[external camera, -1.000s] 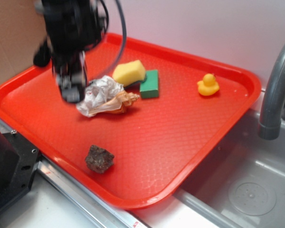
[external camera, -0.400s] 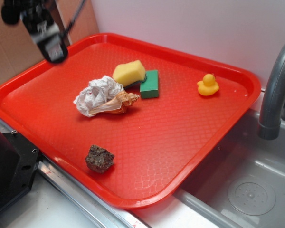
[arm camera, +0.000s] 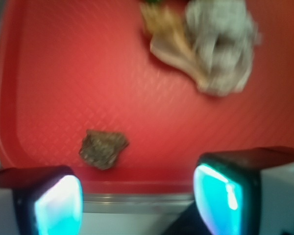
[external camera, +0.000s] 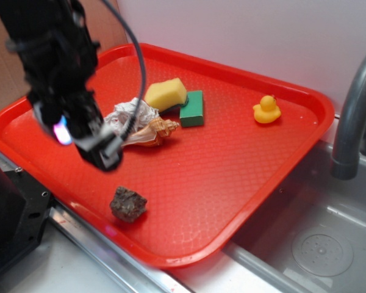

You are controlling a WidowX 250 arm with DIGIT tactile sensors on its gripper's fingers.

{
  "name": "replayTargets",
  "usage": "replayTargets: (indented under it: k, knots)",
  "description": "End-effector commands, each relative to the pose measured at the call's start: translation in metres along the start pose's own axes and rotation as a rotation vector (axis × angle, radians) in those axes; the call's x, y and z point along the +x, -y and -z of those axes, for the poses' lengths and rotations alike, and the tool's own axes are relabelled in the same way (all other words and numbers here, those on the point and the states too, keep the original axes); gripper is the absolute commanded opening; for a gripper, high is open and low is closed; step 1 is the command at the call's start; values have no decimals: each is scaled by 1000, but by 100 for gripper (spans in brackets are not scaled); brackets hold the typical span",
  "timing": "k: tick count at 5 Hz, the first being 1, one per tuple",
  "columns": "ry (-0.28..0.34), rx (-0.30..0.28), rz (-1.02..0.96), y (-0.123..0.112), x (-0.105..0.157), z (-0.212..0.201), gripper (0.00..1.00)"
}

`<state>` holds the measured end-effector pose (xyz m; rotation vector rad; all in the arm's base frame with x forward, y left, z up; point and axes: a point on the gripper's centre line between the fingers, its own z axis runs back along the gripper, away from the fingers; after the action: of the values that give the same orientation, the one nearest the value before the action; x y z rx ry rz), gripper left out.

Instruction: Grab the rock.

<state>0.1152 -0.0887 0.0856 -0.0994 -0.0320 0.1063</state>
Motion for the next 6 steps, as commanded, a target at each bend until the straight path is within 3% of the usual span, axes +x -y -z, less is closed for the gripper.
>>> replayTargets:
  k: [1, 2, 4, 5, 6]
  knots:
    - [15, -28, -27, 37, -24, 35, 100]
    - [7, -17, 52, 41, -9, 47, 100]
    - [-62, -6, 72, 29, -50, 83, 100]
    - [-50, -69, 67, 27, -70, 75, 0]
    - [-57, -88, 142, 20, -73, 58, 0]
